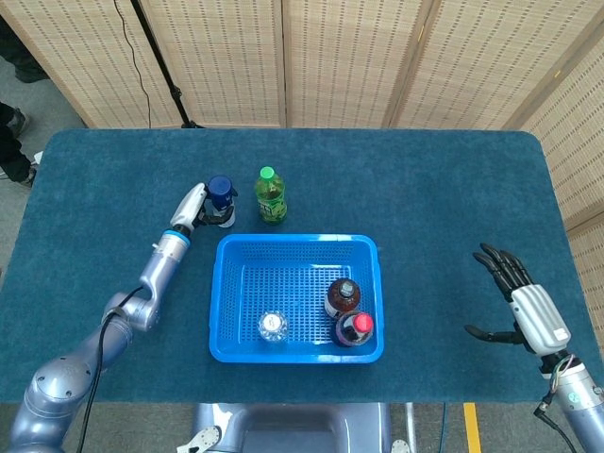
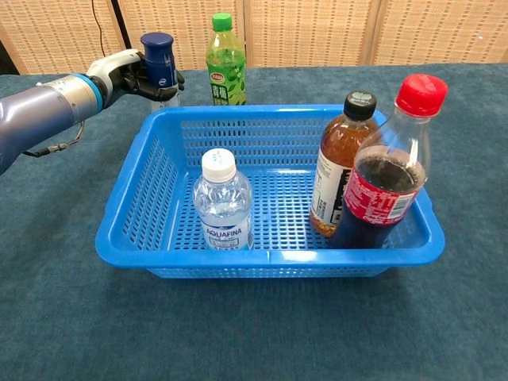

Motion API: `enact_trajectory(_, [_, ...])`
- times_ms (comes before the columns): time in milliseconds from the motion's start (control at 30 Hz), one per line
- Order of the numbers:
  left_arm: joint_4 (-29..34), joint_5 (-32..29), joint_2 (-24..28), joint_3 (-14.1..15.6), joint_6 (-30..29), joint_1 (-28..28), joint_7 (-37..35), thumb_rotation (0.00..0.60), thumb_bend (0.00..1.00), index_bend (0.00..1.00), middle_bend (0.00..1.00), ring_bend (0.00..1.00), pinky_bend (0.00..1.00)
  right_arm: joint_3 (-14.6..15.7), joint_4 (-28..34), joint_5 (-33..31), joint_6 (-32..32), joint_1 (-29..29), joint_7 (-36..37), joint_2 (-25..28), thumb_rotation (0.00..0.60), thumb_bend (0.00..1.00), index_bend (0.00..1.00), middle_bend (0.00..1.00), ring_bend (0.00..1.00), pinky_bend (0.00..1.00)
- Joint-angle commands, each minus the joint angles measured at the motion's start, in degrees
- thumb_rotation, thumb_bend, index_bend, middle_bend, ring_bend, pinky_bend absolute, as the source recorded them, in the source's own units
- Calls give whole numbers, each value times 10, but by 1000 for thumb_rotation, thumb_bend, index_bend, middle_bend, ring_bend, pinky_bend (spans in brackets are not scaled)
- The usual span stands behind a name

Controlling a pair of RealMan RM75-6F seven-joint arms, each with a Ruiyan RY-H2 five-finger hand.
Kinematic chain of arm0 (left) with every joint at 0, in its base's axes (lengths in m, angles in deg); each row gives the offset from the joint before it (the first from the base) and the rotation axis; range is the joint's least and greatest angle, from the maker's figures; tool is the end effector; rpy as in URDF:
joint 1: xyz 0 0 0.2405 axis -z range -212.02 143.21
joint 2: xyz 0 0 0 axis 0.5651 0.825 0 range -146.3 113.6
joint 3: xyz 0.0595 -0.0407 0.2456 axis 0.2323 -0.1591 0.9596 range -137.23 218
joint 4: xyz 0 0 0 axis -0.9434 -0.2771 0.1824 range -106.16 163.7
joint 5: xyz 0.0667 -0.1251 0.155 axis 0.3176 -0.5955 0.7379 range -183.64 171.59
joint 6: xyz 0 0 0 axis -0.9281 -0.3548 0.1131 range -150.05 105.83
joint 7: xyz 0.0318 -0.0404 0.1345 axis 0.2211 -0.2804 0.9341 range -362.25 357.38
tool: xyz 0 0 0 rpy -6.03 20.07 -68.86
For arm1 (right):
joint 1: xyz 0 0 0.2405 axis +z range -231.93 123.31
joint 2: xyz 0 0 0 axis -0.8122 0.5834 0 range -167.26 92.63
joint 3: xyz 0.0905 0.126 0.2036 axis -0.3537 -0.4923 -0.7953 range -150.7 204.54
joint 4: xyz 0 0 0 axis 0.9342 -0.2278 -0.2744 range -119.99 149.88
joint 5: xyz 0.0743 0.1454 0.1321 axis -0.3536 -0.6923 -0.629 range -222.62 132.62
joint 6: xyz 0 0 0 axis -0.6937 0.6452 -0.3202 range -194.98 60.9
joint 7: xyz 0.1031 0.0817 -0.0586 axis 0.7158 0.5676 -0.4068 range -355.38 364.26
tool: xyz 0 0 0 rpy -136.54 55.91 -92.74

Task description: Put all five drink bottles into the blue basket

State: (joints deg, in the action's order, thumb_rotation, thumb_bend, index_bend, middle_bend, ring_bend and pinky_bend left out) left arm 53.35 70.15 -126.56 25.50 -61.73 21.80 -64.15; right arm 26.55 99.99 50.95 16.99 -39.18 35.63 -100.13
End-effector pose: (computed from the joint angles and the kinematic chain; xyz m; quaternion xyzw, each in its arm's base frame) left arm -0.1781 0.4736 -0.0334 -0.4907 -0.6317 -0.5228 0.2947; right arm -0.2852 -0.2262 0.1598 0.6112 -0.4417 0.5245 0.3953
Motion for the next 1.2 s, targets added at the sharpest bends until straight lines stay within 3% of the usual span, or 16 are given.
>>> enact_trajectory(33, [16,2,14,-1,-25,-13,-8,600,538,460,374,329,392,0,1,0,0,0,-1,0,600,0,0,0,0,0])
enact_trajectory(167, [54,10,43,-1,-69,-31,-26,600,541,475,387,338,396,0,3,2,2,-1,-5,0,600,0,0,0,0,0])
enact_trajectory(267, [126,33,92,5,-126,-51,-45,600,542,477,390,340,396,0,5,2,2,-2,-9,0,600,0,0,0,0,0])
enact_trajectory(533, [400,101,247,29,-244,-101,-17,600,542,477,390,341,396,-1,10,4,6,-3,-15,0,600,0,0,0,0,0])
enact_trajectory(733, [533,137,304,60,-264,-120,34,600,539,477,390,343,396,-1,9,4,8,-4,-13,1,600,0,0,0,0,0])
enact_trajectory(1033, [579,160,297,89,-240,-111,80,600,537,477,390,343,396,-3,9,3,8,-5,-13,2,600,0,0,0,0,0])
enact_trajectory(1200, [555,151,242,101,-199,-94,103,600,537,477,390,343,396,-2,9,2,7,-5,-13,2,600,0,0,0,0,0])
